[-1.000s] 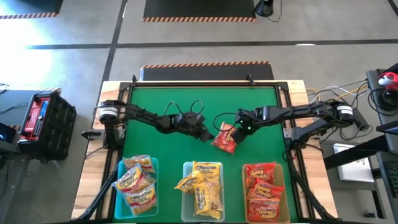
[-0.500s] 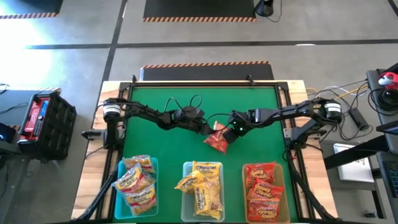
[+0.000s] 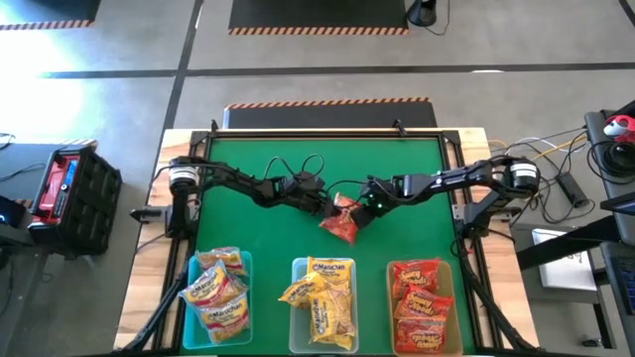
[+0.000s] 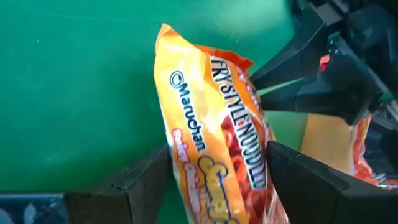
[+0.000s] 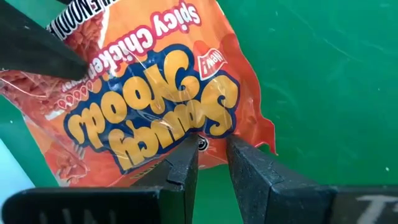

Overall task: Sort Maruchan noodles
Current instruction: Put the orange noodle pack into the orange bin

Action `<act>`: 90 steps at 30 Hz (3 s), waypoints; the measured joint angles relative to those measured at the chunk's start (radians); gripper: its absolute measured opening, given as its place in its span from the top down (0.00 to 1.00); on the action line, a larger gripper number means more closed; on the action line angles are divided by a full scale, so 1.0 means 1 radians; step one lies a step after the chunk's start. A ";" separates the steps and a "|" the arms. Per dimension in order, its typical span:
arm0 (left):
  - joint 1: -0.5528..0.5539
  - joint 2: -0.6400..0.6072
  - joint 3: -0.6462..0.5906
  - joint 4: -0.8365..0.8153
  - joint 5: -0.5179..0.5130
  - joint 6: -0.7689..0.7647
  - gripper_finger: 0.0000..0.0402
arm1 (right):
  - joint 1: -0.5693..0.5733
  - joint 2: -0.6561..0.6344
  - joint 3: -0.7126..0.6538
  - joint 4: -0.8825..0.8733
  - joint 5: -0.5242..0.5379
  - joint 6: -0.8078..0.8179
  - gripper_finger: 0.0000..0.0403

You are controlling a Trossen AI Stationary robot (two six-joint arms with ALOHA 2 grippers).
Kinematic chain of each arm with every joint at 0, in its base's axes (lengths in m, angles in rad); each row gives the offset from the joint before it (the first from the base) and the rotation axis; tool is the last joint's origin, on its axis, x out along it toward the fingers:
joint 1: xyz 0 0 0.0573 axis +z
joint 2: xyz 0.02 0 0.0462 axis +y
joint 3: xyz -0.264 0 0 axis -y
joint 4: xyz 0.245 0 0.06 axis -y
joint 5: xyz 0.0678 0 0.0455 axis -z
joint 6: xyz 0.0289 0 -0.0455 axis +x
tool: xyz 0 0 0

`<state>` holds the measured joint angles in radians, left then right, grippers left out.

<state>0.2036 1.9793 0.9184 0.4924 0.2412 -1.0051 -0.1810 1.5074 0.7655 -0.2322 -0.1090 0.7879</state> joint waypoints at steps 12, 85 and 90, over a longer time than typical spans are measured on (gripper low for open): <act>0.000 0.009 0.000 0.042 0.012 -0.022 0.48 | 0.000 -0.031 -0.002 0.025 -0.014 -0.019 0.80; 0.097 -0.022 0.179 0.249 0.535 0.112 0.69 | -0.111 -0.303 -0.001 0.121 -0.690 0.143 0.63; 0.145 -0.022 0.179 0.243 0.596 0.104 0.55 | -0.109 -0.308 -0.001 0.041 -0.744 0.117 0.64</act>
<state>0.3482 1.9568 1.0972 0.7350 0.8371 -0.9011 -0.2905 1.1989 0.7643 -0.1909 -0.8525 0.9050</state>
